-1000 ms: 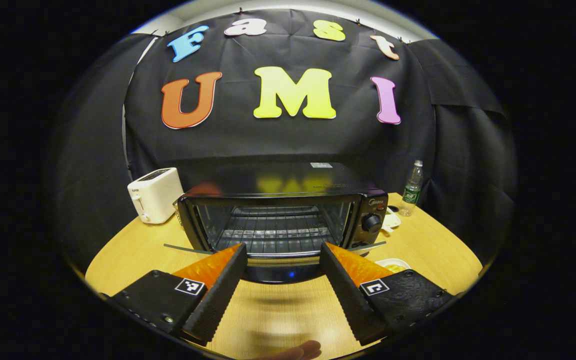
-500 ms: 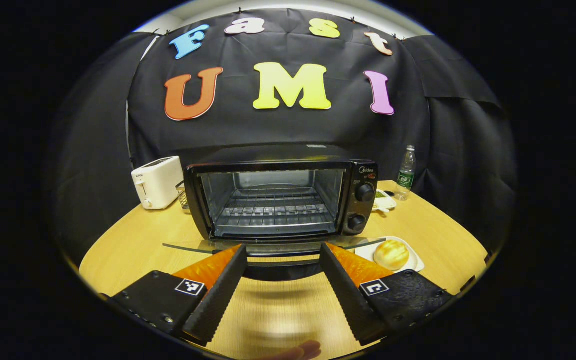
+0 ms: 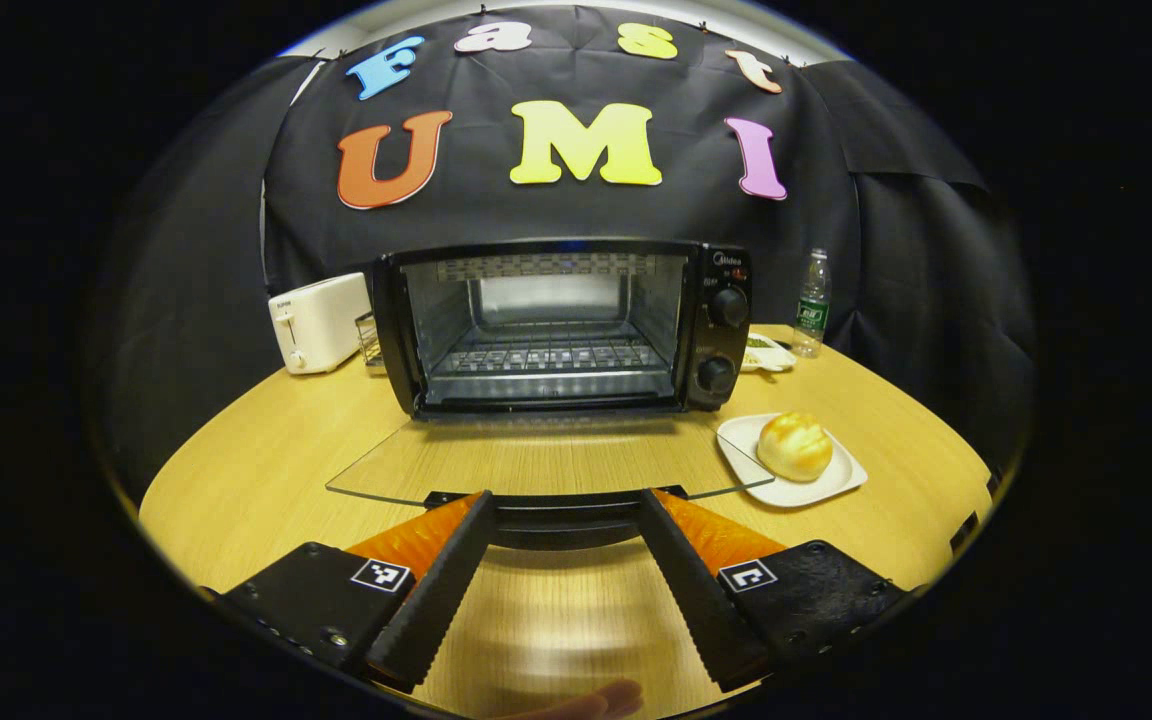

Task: Open the electric oven with the left hand, put the food in, and close the electric oven.

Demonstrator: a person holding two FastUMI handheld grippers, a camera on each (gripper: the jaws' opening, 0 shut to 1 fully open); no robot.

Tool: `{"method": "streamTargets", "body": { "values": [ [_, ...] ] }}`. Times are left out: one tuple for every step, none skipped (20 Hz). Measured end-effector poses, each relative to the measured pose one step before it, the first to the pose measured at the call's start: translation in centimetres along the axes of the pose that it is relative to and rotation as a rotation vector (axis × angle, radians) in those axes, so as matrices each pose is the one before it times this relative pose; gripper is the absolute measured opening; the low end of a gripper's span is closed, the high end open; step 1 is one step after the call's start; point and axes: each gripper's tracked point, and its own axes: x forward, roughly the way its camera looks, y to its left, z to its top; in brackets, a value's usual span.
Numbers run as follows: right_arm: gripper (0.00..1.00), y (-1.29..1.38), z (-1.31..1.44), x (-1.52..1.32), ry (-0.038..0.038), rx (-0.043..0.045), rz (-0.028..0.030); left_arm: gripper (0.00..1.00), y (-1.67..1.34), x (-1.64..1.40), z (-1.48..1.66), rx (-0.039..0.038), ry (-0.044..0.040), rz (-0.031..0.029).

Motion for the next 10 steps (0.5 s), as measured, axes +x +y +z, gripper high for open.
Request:
{"method": "streamTargets", "body": {
  "values": [
    [0.96,-0.061,-0.05,0.006,-0.00116,-0.00052,-0.00309,0.95,-0.159,0.309,-0.802,-0.01809,0.02421,-0.0067],
    [0.97,0.096,-0.146,0.118,-0.00037,-0.00076,-0.001,0.96,-0.105,0.215,-0.732,-0.01008,0.02081,-0.00136],
    [1.0,-0.016,-0.059,0.067,0.00168,-0.00388,-0.00189,0.97,0.16,-0.004,-0.057,0.00597,-0.00357,0.00925],
    [1.0,-0.041,-0.189,0.132,0.00252,-0.00303,0.0006,0.97,-0.123,-0.182,0.344,0.00997,-0.01681,-0.00279],
    [1.0,0.008,-0.109,0.091,0.00679,0.00062,-0.00035,0.94,-0.062,0.074,0.093,0.0031,0.00189,-0.0046],
    [1.0,-0.103,-0.192,0.192,0.00486,0.00472,-0.00212,0.94,0.068,-0.017,-0.165,-0.00354,0.007,-0.00396],
    [0.96,-0.015,-0.063,0.147,0.00129,0.00233,0.00038,0.94,0.21,-0.049,-0.01,-0.00569,0.00651,0.00427],
    [0.97,-0.062,-0.176,0.218,0.00162,0.00123,-0.00296,0.94,0.465,-0.238,0.186,-0.00053,0.00277,0.01377],
    [0.96,-0.125,-0.091,0.228,0.00194,0.00041,-0.00292,0.94,0.404,-0.411,0.567,-0.00322,-0.01096,0.01127],
    [0.96,0.0,-0.424,0.263,0.00549,-0.00213,-0.00282,0.94,0.058,-0.689,0.881,-0.00078,-0.01745,-0.00035]
  ]
}}
